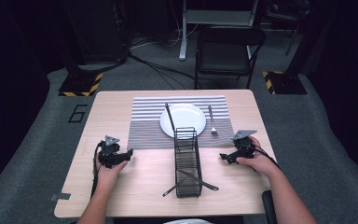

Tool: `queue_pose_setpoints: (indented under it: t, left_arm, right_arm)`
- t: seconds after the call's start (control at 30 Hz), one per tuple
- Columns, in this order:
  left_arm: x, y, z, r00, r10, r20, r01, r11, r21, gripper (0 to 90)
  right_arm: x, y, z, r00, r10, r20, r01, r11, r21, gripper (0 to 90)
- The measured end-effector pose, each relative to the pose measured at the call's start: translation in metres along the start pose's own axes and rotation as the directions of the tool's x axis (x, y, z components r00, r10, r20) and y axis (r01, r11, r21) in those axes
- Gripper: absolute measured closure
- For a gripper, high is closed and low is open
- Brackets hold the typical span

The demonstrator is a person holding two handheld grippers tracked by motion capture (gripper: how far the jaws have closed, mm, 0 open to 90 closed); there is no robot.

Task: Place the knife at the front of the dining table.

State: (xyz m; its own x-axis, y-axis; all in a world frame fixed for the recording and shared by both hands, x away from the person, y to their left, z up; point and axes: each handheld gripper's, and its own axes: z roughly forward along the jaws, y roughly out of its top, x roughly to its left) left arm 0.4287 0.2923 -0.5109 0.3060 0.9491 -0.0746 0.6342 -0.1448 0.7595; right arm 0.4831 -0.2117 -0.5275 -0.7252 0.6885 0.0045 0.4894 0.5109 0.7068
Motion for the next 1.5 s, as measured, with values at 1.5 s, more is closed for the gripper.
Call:
queue_pose_setpoints:
  t: [1.5]
  left_arm:
    - [-0.072, 0.077, -0.046, 0.9752, 0.035, 0.218, -0.029, 0.9991, -0.031, 46.5]
  right_arm:
    - [-0.001, 0.0, 0.0, 0.9999, -0.011, -0.001, 0.011, 1.0, 0.001, 0.0]
